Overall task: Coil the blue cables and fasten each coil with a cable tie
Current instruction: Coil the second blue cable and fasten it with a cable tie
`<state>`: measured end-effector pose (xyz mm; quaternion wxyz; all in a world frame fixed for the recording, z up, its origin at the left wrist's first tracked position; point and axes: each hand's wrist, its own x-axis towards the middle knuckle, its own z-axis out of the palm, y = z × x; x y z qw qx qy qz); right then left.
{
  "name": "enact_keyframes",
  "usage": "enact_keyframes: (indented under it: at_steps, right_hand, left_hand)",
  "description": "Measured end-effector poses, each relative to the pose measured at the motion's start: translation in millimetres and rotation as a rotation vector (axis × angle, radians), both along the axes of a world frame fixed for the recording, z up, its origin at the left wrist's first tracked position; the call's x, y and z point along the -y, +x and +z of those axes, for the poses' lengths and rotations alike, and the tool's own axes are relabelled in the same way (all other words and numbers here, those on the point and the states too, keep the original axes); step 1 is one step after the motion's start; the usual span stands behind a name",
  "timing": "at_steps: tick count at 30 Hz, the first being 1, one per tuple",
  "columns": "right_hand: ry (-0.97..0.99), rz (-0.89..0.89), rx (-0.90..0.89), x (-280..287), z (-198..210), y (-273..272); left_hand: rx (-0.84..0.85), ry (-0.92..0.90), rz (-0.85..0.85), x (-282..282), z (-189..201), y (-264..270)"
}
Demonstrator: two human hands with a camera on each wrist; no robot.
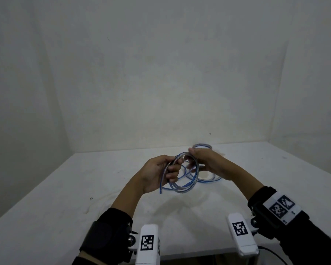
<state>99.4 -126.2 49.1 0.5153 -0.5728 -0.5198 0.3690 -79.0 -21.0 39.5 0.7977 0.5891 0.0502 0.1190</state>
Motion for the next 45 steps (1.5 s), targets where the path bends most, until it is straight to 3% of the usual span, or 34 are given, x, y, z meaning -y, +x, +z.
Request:
enact_keyframes:
  at_steps: [5, 11, 20, 29, 37, 40, 43, 45]
  right_hand:
    - [0.062, 0.013, 0.084, -2, 4, -3]
    - [0.147, 0.032, 0.038, 4, 6, -5]
    - [0.223, 0.043, -0.016, -3, -2, -15]
    - [0.091, 0.028, 0.023, -2, 3, -24]
    - [0.258, -0.186, -0.100, -18, -12, -30]
    - [0.231, -0.145, -0.038, -15, -11, -30]
    - [0.140, -0.061, 0.096, -8, -4, -30]
    - [0.109, -0.028, 0.082, -7, -3, -30]
  left_hand:
    - [-0.032, 0.009, -0.016, 4, 0, 0]
    - [-0.003, -0.029, 0.089, -7, -1, 2]
    - [0.042, -0.098, 0.054, -4, -1, 4]
    - [-0.095, 0.073, 0.111, -5, 2, 5]
    - [-0.001, 0.183, 0.353, -1, 1, 13]
    - [-0.016, 0.115, 0.312, -6, 3, 11]
    - [-0.079, 0.067, 0.167, -8, 4, 6]
    - [-0.109, 0.030, 0.112, -6, 5, 4]
